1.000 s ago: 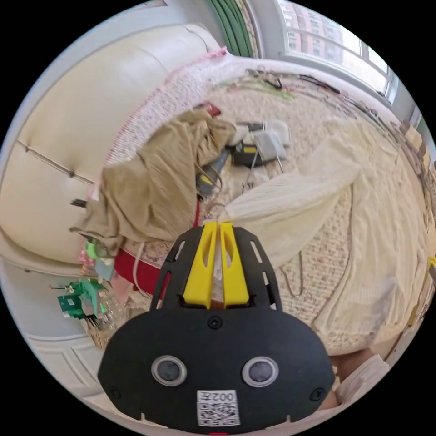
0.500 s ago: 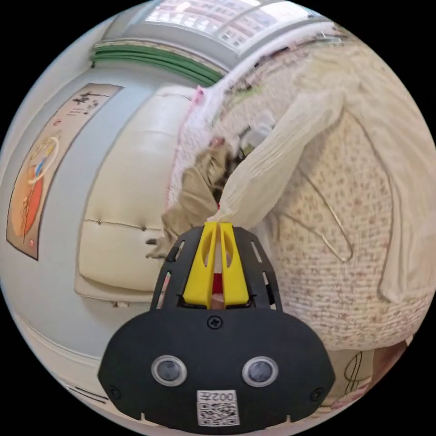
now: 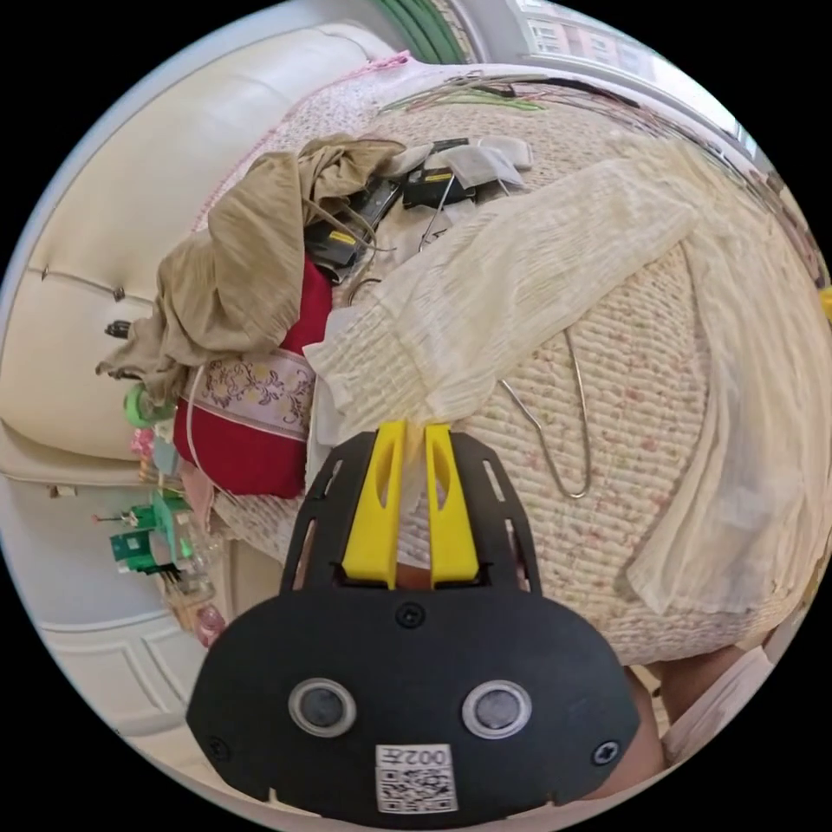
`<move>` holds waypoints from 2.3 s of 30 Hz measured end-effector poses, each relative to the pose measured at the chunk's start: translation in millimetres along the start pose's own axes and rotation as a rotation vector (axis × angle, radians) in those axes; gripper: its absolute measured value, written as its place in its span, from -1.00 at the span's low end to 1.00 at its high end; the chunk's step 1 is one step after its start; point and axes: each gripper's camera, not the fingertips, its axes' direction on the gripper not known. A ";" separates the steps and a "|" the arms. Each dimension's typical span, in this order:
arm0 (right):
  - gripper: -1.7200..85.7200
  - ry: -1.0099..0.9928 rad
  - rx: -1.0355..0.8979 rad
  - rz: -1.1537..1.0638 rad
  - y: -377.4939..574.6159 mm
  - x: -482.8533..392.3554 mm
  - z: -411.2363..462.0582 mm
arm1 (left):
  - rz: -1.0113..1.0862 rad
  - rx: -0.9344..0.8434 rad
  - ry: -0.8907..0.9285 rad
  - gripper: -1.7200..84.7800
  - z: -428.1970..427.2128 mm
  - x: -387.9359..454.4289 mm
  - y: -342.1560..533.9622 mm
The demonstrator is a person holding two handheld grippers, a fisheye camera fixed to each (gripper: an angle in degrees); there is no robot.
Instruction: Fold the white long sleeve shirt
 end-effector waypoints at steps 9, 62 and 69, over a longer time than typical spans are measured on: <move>-0.75 -0.197 -0.087 -0.406 -105.5 -145.3 105.0 | -0.084 0.022 0.033 -0.94 -0.8 -26.5 -6.2; -0.98 -0.228 0.009 -0.452 -53.2 -210.6 165.1 | -0.823 0.035 0.579 -0.98 22.6 -262.4 31.7; -0.98 -0.246 0.224 -0.258 -25.8 -123.9 68.4 | -0.685 0.237 0.634 -0.98 -54.4 -237.6 17.5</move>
